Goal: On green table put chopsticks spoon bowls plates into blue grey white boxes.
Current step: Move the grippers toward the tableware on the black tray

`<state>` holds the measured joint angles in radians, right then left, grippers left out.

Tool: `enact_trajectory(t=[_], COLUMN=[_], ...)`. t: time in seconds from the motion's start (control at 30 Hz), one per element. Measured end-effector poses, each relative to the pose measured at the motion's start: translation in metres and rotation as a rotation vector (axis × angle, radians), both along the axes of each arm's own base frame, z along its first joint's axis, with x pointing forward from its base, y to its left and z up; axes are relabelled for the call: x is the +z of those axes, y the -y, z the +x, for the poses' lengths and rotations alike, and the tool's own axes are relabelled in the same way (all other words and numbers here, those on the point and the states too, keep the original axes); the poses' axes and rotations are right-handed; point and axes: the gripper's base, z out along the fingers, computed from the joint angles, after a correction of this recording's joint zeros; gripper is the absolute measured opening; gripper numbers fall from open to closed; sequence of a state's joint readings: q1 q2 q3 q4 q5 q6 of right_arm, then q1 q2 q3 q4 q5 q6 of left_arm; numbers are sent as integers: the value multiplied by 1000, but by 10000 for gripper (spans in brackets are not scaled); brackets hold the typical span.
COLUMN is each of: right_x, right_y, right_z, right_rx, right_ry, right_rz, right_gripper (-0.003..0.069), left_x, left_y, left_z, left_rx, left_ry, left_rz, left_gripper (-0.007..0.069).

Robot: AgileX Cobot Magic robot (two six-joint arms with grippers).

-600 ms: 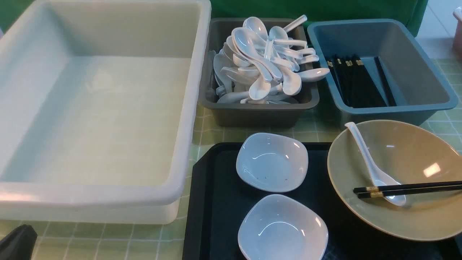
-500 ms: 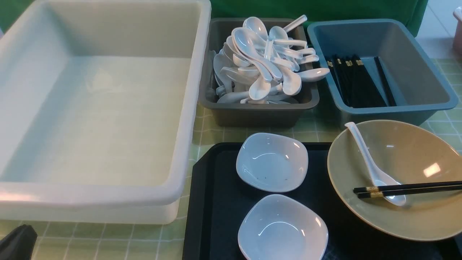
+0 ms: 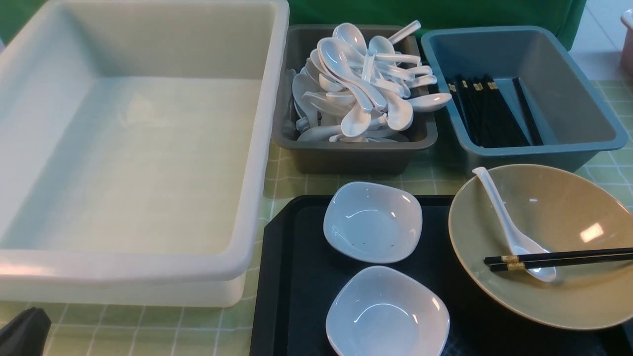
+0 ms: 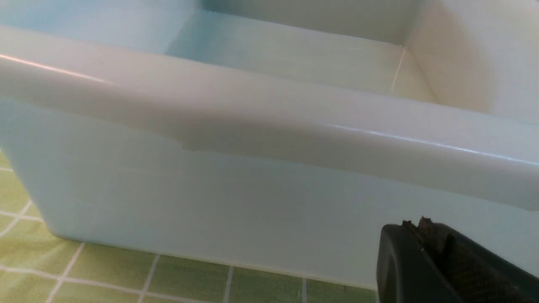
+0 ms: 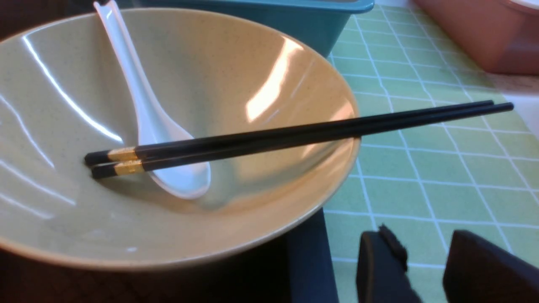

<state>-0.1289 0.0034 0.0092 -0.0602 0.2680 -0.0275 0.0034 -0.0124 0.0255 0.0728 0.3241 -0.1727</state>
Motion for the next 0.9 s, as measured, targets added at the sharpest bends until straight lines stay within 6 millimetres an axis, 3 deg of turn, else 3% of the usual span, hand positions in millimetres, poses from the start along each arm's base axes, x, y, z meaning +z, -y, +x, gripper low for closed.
enact_trajectory(t=[0.23,0.43,0.73,0.9], right_x=[0,2,33,56], right_y=[0,0,0,-1], right_z=[0,2,5,0], right_rx=[0,-2,-56,21], right_ry=[0,54,477,733], right_rz=[0,3,488,484], right_gripper=[236,236,236,236], left_x=[1,18,59,79], left_y=[-2,1,4,0], left_z=[0,3,-5,-15], left_rx=[5,-7,-60,-65], left_ry=[15,201,664,885], left_rz=[51,-23,-166,-356], left_gripper=[-2,-2,-2,-2])
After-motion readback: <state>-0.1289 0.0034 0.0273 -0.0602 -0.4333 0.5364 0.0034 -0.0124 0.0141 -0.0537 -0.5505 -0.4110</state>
